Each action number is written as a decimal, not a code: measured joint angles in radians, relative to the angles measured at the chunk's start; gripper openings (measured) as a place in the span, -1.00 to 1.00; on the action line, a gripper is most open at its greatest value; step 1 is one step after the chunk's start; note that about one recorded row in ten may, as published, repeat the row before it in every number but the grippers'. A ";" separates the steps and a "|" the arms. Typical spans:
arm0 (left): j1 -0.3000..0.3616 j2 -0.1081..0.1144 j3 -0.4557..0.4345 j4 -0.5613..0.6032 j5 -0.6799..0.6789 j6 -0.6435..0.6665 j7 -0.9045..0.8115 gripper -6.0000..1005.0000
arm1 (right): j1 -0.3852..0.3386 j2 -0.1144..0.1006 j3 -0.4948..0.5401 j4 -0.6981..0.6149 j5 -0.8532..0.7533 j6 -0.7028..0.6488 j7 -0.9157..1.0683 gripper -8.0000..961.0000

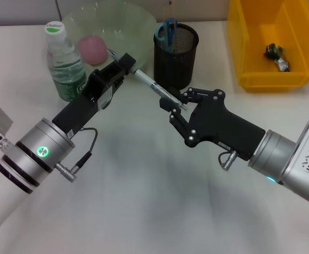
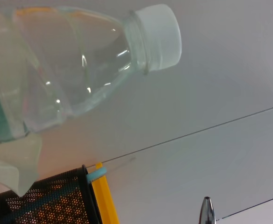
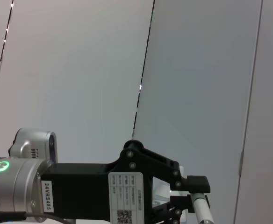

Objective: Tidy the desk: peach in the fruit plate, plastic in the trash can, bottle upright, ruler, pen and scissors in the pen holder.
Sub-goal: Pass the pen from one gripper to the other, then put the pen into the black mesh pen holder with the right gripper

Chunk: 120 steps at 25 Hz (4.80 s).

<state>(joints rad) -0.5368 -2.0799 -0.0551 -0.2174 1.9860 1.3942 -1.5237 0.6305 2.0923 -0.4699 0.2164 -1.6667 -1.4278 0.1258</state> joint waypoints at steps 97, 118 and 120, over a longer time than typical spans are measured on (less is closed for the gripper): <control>0.014 0.009 0.008 0.223 0.370 0.138 0.999 0.56 | -0.063 -0.011 -0.038 -0.340 -0.122 -0.082 0.631 -0.55; 0.023 0.011 0.008 0.220 0.378 0.146 0.997 0.56 | -0.064 -0.011 -0.038 -0.342 -0.122 -0.085 0.654 -0.54; 0.023 0.011 0.008 0.223 0.378 0.146 0.991 0.56 | -0.064 -0.011 -0.038 -0.342 -0.122 -0.085 0.655 -0.54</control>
<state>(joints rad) -0.5140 -2.0693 -0.0475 0.0058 2.3640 1.5401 -0.5322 0.5661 2.0815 -0.5077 -0.1258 -1.7887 -1.5124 0.7804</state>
